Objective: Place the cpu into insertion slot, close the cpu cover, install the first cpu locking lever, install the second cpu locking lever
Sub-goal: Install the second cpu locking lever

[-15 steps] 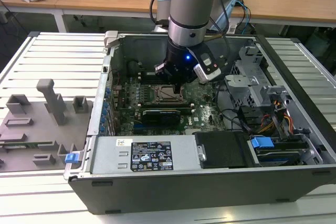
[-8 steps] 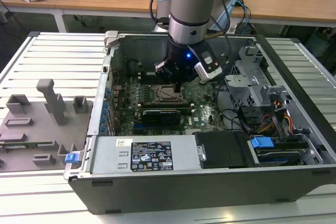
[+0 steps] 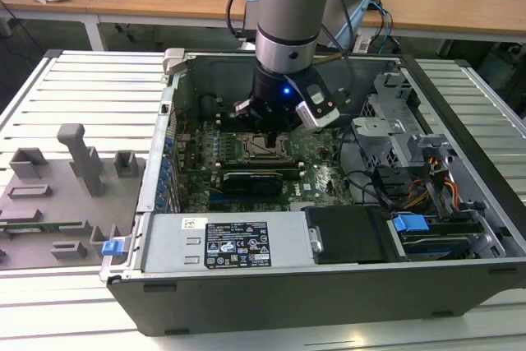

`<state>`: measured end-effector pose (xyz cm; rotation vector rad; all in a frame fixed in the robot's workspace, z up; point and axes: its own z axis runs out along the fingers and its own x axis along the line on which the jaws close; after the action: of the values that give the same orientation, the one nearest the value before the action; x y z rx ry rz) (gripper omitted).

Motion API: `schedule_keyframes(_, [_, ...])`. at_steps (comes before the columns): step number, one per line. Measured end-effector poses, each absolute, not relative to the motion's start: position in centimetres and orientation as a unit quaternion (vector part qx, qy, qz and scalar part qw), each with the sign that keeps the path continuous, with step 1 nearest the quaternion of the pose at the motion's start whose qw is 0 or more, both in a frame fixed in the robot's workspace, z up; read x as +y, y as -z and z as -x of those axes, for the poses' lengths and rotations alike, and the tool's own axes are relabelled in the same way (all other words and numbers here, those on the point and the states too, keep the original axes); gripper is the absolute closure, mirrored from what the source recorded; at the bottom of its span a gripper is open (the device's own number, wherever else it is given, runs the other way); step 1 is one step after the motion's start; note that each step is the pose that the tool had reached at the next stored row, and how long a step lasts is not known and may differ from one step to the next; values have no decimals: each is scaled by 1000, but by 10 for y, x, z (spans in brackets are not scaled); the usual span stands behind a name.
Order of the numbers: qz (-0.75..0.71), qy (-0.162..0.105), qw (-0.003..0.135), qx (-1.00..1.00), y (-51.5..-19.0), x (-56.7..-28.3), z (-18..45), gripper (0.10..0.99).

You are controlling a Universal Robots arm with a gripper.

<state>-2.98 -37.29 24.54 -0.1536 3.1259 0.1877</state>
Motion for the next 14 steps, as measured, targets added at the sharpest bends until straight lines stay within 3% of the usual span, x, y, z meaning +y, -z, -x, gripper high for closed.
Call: schedule_keyframes(14, [49,-63,4,997,-241,-378,48,980])
